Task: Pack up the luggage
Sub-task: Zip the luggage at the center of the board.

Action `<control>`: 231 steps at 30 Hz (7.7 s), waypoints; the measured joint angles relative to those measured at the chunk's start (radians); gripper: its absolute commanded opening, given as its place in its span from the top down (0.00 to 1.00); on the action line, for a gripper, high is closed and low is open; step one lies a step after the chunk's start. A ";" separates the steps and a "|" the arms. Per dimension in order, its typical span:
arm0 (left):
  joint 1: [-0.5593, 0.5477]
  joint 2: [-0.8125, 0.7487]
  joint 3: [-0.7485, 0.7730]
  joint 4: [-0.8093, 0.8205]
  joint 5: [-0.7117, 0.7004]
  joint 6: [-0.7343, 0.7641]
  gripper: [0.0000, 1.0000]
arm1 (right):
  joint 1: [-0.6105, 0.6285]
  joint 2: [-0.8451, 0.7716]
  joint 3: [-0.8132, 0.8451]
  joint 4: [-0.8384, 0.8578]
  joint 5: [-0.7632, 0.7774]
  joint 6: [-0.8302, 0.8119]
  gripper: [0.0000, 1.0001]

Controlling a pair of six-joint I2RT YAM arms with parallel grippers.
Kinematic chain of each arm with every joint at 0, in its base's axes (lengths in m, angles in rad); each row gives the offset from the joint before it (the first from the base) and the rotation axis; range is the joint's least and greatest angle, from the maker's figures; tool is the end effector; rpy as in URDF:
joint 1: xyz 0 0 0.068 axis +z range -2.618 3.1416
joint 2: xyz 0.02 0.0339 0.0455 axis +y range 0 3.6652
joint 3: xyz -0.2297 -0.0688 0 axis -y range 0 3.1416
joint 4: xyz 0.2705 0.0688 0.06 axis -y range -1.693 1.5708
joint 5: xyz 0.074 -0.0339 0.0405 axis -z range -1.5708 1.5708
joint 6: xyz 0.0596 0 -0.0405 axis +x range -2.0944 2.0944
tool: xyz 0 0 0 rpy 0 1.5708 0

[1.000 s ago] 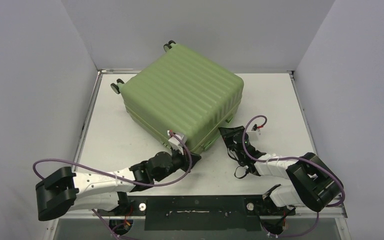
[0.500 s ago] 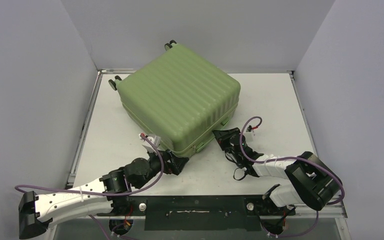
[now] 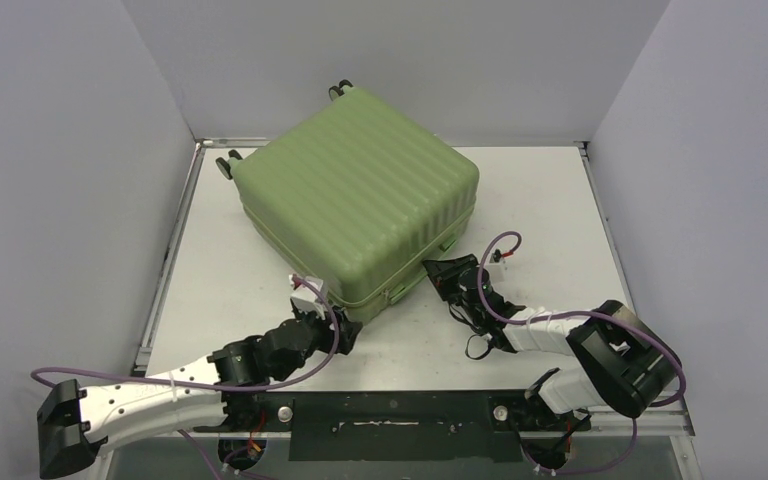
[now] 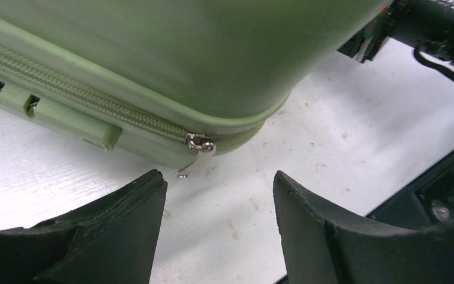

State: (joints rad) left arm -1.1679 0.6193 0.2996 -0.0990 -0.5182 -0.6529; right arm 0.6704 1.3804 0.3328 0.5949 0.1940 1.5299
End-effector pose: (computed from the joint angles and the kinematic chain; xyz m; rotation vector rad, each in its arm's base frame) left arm 0.1148 -0.1940 0.1676 0.1734 1.9881 -0.6891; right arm 0.2287 0.1667 0.0768 1.0506 1.9670 1.1429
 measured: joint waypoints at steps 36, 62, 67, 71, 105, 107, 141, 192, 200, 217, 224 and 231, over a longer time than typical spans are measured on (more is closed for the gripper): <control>0.146 0.098 -0.036 0.157 0.254 0.185 1.00 | 0.000 0.014 -0.005 0.033 -0.021 -0.003 1.00; -0.013 0.294 0.012 0.292 0.118 0.214 1.00 | 0.004 0.026 -0.011 0.059 -0.016 -0.003 1.00; -0.055 0.411 0.082 0.372 0.216 0.229 1.00 | 0.019 0.039 -0.011 0.076 -0.014 -0.002 1.00; -0.056 0.496 0.140 0.417 0.246 0.248 1.00 | 0.032 0.049 -0.011 0.092 -0.014 0.002 1.00; -0.061 0.019 0.179 -0.240 -0.040 0.004 0.03 | 0.010 0.040 -0.009 0.080 -0.069 -0.027 1.00; -0.060 0.032 0.177 -0.221 -0.055 0.010 0.03 | 0.010 0.041 -0.008 0.080 -0.069 -0.027 1.00; 0.084 0.064 0.072 -0.030 0.074 0.063 0.14 | 0.011 0.066 0.008 0.090 -0.080 -0.025 1.00; 0.031 0.072 0.146 -0.084 0.046 0.056 0.06 | 0.027 0.084 0.014 0.109 -0.070 -0.014 1.00; 0.034 0.110 0.156 -0.067 0.059 0.097 0.12 | 0.032 0.095 0.024 0.109 -0.040 -0.009 1.00; 0.036 0.162 0.169 -0.040 0.081 0.149 0.28 | 0.032 0.113 0.030 0.121 0.011 0.006 1.00; 0.037 0.208 0.175 -0.003 0.083 0.164 0.37 | 0.032 0.134 0.032 0.150 0.058 0.012 1.00; 0.037 0.240 0.179 0.035 0.105 0.168 0.38 | 0.032 0.150 0.037 0.164 0.104 0.016 1.00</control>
State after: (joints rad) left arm -1.1313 0.8597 0.4786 -0.0635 -0.4137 -0.4850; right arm 0.7029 1.5307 0.3698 0.7586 0.2977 1.5463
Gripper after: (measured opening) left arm 0.635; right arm 0.271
